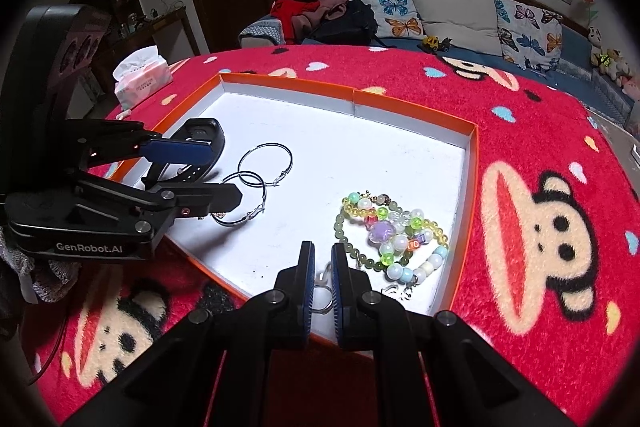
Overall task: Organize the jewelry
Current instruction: 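Open both grippers to release the hoop and pearl stud in the tray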
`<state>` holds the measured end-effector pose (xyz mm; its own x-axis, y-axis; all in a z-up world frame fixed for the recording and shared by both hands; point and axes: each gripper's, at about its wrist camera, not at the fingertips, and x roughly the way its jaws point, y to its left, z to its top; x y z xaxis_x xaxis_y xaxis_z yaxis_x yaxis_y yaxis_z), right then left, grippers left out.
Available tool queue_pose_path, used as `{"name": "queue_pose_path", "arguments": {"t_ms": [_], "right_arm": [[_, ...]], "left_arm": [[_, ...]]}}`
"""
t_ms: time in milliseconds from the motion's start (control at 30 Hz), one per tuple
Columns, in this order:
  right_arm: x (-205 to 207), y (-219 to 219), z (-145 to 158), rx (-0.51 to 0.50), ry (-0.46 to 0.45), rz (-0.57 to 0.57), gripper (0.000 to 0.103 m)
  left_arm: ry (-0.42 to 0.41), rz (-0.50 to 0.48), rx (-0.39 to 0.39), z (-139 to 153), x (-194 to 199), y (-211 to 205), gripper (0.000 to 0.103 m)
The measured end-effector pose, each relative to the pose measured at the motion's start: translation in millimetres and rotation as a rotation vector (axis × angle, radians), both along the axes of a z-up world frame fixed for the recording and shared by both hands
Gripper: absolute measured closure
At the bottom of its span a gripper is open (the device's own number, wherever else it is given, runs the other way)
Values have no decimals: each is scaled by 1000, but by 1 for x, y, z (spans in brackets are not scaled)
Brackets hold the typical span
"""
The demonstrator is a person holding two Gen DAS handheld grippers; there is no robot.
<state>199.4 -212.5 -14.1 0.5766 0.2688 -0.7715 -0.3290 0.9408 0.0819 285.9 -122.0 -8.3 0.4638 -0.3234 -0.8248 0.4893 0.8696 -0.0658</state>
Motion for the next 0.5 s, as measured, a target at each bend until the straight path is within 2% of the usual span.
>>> {"name": "queue_pose_path", "arguments": {"t_ms": [133, 200, 367, 500], "right_arm": [[-4, 1, 2, 5, -3, -10, 93], [-7, 1, 4, 8, -3, -12, 92], [-15, 5, 7, 15, -17, -21, 90], [-22, 5, 9, 25, -29, -38, 75]], "left_arm": [[-26, 14, 1, 8, -11, 2, 40], [-44, 27, -4, 14, -18, 4, 33], [-79, 62, -28, 25, -35, 11, 26], [-96, 97, -44, 32, -46, 21, 24]]}}
